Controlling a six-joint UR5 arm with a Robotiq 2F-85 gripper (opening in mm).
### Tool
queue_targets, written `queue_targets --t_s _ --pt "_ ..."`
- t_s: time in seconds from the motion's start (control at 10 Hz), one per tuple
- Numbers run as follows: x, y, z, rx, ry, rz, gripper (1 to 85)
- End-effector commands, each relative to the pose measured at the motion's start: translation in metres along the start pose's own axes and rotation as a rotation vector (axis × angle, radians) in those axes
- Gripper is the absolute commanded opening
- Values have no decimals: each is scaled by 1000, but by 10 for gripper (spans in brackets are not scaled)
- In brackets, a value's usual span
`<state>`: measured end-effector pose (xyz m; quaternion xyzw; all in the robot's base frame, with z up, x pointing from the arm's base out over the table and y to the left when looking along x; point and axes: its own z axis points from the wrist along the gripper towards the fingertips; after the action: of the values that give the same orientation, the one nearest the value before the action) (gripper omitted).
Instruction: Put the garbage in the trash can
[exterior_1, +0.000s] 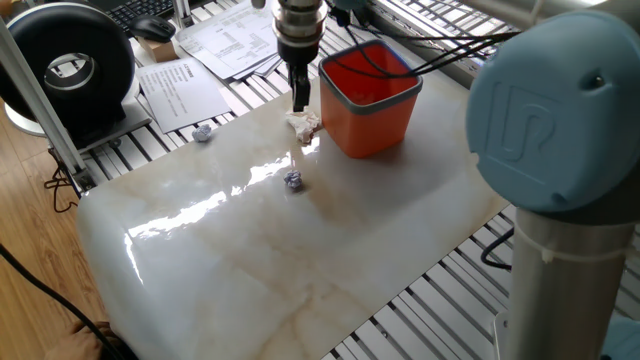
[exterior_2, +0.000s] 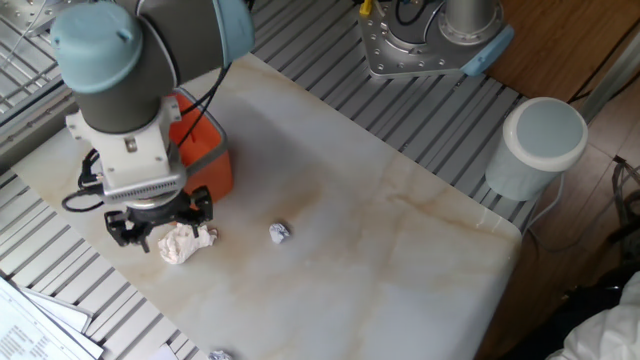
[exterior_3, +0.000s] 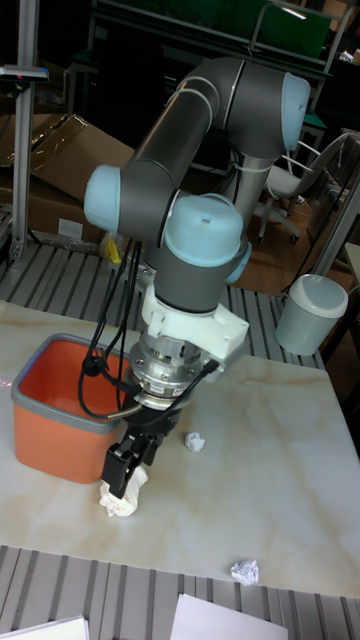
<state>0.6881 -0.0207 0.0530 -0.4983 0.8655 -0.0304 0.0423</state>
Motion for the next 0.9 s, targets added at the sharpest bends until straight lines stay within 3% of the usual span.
queue_targets --t_s 0.0,0.3,0.6,0.8 --pt "-7 -1 10 -2 -21 -12 737" --pt "-4 0 37 3 -32 -14 757" --pt "1 12 40 -23 -42 -9 760" --pt "13 23 41 -42 -49 6 760"
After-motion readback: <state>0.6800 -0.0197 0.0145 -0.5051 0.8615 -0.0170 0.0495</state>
